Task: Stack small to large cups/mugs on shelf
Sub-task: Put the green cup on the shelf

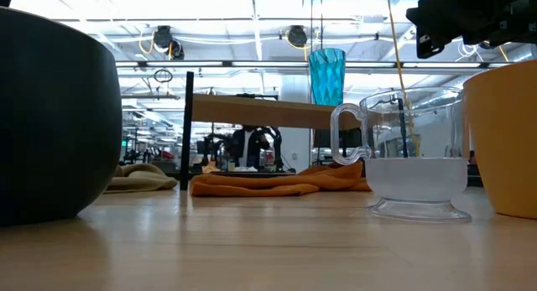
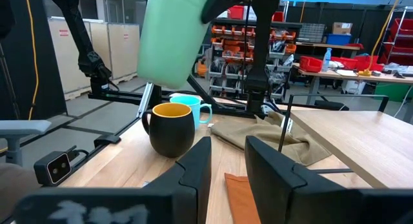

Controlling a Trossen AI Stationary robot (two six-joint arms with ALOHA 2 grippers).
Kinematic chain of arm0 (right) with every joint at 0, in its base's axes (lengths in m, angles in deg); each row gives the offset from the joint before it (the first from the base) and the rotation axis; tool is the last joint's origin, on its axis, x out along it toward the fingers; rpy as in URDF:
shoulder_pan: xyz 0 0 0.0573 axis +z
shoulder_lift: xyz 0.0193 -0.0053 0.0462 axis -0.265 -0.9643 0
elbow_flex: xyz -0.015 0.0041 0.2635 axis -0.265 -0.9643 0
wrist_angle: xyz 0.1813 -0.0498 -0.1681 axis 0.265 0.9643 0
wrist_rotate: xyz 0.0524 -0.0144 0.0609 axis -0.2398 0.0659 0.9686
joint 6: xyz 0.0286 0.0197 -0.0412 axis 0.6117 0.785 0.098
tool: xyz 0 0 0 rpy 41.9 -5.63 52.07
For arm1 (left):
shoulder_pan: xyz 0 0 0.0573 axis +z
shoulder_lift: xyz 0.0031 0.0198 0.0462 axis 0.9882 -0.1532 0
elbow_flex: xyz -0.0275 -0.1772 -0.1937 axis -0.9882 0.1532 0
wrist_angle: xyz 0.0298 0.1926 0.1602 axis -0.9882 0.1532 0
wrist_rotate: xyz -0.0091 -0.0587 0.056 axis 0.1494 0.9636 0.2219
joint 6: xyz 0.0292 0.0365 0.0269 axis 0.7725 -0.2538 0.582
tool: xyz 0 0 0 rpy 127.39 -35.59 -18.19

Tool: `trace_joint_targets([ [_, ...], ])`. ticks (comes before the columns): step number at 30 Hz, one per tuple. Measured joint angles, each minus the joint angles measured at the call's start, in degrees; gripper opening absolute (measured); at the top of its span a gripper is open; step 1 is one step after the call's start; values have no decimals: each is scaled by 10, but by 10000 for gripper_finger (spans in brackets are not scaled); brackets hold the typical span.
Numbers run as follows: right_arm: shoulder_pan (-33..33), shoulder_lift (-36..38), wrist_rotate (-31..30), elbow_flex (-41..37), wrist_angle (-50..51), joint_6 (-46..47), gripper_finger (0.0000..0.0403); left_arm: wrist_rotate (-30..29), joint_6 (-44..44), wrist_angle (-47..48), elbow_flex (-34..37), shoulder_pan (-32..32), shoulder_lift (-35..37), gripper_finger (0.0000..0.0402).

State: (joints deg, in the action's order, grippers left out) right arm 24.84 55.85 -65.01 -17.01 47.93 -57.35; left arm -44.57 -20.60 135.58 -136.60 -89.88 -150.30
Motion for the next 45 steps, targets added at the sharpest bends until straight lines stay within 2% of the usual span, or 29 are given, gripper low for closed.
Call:
trace_joint_targets([
  [9,0,0,0,0,0,0,86,-13,-1,1,0,8,0,4],
  [18,0,0,0,0,0,0,86,-23,14,19,0,68,0,4],
  [25,0,0,0,0,1,0,86,-19,54,36,-20,141,2,4],
  [36,0,0,0,0,1,0,86,-13,142,58,-129,294,3,4],
  [42,0,0,0,0,1,0,86,-11,191,49,-158,368,3,4],
  [45,0,0,0,0,1,0,86,9,204,47,-158,395,1,4],
])
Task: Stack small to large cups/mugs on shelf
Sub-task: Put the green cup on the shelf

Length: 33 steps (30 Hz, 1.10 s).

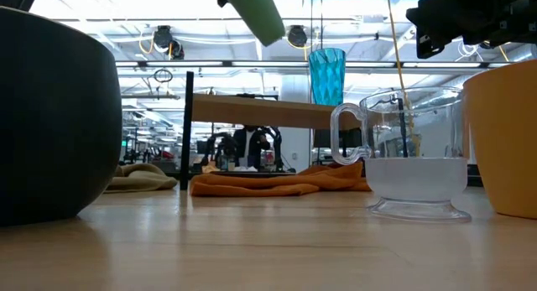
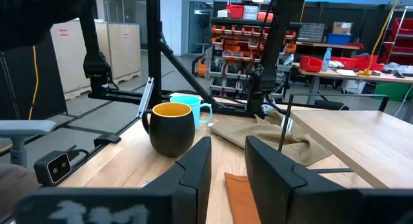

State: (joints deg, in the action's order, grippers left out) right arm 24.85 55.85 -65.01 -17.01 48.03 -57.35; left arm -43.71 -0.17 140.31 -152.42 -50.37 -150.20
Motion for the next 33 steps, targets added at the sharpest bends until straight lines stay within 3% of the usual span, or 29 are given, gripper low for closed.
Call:
trace_joint_targets([
  [20,0,0,0,0,-1,11,86,9,53,-15,0,34,-15,4],
  [33,0,0,0,0,1,9,86,-18,35,81,1,19,-22,4],
])
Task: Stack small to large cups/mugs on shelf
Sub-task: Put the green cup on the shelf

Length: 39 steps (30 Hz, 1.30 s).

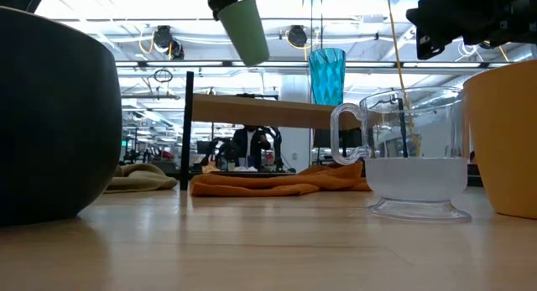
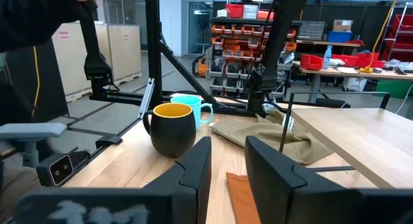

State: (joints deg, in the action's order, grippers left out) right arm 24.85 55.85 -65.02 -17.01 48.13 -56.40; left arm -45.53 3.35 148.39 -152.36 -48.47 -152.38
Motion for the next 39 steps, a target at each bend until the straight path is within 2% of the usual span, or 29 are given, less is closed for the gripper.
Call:
trace_joint_targets([
  [7,0,0,0,0,4,-7,86,-5,0,1,0,-6,-11,4],
  [17,0,0,0,0,12,-8,86,-21,19,40,0,-13,-63,4],
  [27,0,0,0,0,12,-14,86,-4,39,31,0,-9,-61,4],
  [39,0,0,0,0,11,-11,86,-1,18,60,0,-22,-63,4],
])
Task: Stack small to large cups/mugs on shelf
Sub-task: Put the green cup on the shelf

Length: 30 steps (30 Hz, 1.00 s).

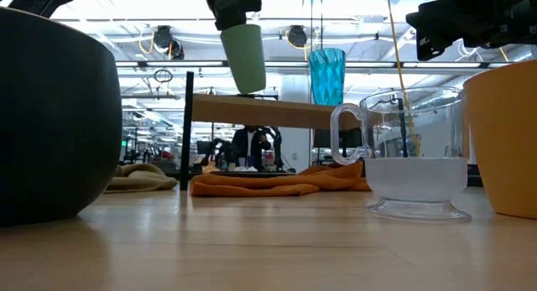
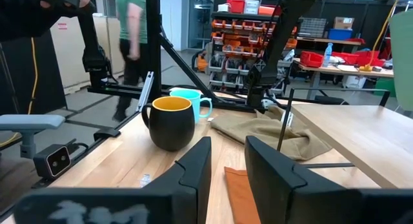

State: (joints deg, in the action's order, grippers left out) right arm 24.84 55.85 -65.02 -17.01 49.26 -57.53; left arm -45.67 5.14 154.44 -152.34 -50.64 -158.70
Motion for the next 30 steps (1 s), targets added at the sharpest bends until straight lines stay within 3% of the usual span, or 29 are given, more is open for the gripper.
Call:
trace_joint_targets([
  [30,0,0,0,0,0,0,86,-13,13,2,0,-19,17,4],
])
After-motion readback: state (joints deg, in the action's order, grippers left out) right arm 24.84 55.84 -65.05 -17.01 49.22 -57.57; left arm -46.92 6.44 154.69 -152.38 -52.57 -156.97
